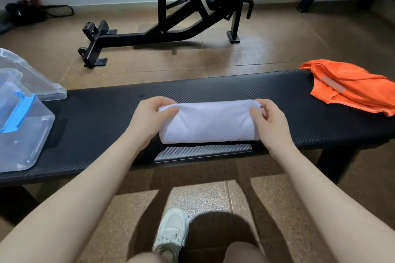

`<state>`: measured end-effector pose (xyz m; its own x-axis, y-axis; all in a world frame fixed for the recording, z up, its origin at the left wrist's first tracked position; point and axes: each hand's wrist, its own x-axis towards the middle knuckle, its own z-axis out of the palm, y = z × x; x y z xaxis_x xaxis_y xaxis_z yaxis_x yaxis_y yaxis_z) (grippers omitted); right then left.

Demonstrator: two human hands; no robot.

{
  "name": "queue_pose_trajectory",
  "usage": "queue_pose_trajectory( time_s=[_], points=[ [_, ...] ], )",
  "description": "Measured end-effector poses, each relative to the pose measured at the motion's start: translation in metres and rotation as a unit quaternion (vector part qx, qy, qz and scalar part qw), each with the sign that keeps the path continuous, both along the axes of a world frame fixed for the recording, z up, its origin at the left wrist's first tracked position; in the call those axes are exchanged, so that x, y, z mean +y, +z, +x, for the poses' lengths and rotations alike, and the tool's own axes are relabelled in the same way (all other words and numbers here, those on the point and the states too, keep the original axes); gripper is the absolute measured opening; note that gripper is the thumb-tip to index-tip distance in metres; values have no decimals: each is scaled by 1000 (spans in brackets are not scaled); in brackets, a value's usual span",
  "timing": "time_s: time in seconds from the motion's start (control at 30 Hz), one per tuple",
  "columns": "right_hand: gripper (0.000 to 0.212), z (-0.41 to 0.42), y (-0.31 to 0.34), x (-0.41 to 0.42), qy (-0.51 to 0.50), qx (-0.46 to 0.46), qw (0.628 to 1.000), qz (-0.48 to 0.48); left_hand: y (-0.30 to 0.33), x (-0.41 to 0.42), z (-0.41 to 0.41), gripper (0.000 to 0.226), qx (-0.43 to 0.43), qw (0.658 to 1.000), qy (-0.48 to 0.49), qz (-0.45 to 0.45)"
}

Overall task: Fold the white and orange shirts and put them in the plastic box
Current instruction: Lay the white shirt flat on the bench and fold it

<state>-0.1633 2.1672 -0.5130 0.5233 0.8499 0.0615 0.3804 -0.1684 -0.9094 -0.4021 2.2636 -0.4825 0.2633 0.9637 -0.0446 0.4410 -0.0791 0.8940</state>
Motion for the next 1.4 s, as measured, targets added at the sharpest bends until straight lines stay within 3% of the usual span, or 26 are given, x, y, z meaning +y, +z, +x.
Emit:
queue_pose_trajectory(
  time_s=[0.1, 0.23, 0.37, 0.43, 0.53, 0.6, 0.67, 0.7, 0.77, 0.93, 1.13, 1.17, 1.3, 1.4],
  points=[
    [28, -2, -3, 20, -37, -70, 994, -81, -8, 17, 14, 14, 92, 993, 10, 67],
    [30, -5, -14, 34, -47, -175, 964, -196, -39, 30, 23, 18, 217, 969, -27, 118],
    [27, -11, -14, 39, -83, -267, 929, -243, -50, 29, 24, 23, 300, 939, -47, 164],
    [32, -10, -11, 38, -96, -292, 918, -250, -43, 26, 23, 25, 328, 916, -42, 229],
    [38, -12, -8, 34, -102, -397, 898, -157, -33, 17, 26, 35, 291, 876, -110, 368],
    [39, -28, -7, 32, -30, -419, 907, -25, -33, 9, 32, 51, 310, 853, -219, 359],
    [49, -56, -7, 28, 105, -337, 936, -10, -43, 3, 34, 72, 366, 832, -292, 299],
    [56, -69, -10, 25, 172, -315, 932, -39, -50, 3, 30, 82, 384, 832, -300, 264],
    [72, -78, -23, 24, 243, -355, 898, -86, -62, 5, 21, 93, 399, 842, -285, 226],
    [81, -45, -37, 26, 260, -441, 847, -141, -69, 14, 12, 115, 414, 826, -299, 237],
    [94, -9, -33, 13, 244, -513, 799, -196, -73, 19, 11, 107, 415, 831, -293, 226],
    [95, -7, -31, 11, 245, -514, 797, -201, -70, 19, 11, 107, 397, 840, -299, 216],
    [88, -15, -20, 12, 262, -548, 770, -195, -44, 11, -4, 88, 191, 942, -251, 111],
    [62, -28, -23, 16, 311, -576, 745, -125, -33, 2, -18, 68, 132, 963, -170, 160]
  ],
)
